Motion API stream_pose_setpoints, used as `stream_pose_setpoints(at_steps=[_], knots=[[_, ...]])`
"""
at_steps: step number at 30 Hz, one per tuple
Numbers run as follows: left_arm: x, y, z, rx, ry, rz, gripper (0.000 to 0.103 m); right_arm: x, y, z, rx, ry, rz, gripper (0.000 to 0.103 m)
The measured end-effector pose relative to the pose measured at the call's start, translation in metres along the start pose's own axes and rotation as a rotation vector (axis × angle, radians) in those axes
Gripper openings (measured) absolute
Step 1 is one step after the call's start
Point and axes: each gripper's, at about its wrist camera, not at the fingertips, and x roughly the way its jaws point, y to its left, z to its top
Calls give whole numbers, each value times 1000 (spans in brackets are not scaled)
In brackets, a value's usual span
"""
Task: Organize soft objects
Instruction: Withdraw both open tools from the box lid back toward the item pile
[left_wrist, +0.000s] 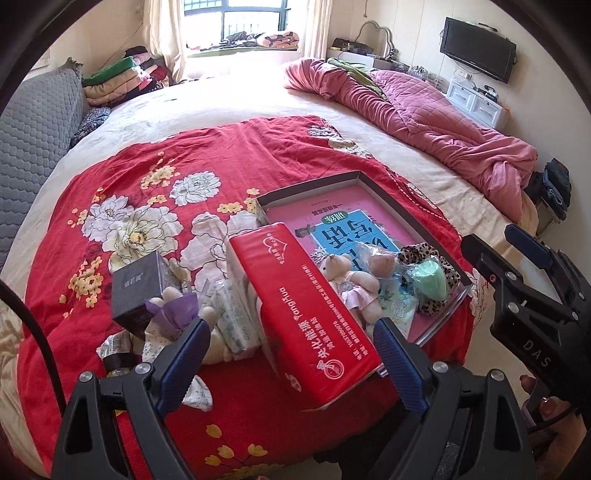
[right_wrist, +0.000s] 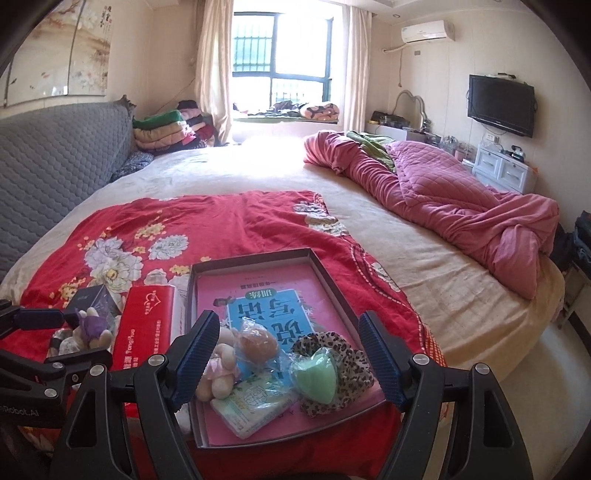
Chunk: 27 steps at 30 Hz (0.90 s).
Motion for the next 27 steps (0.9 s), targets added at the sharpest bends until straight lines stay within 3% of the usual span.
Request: stream_pose_setpoints(at_steps=[10, 27], knots=[[-19, 45, -15, -61, -3, 40, 90, -11, 35, 6, -73, -21, 47, 79], [-51, 150, -38, -253, -24, 158, 90, -23, 79, 9, -169, -42, 130, 79]])
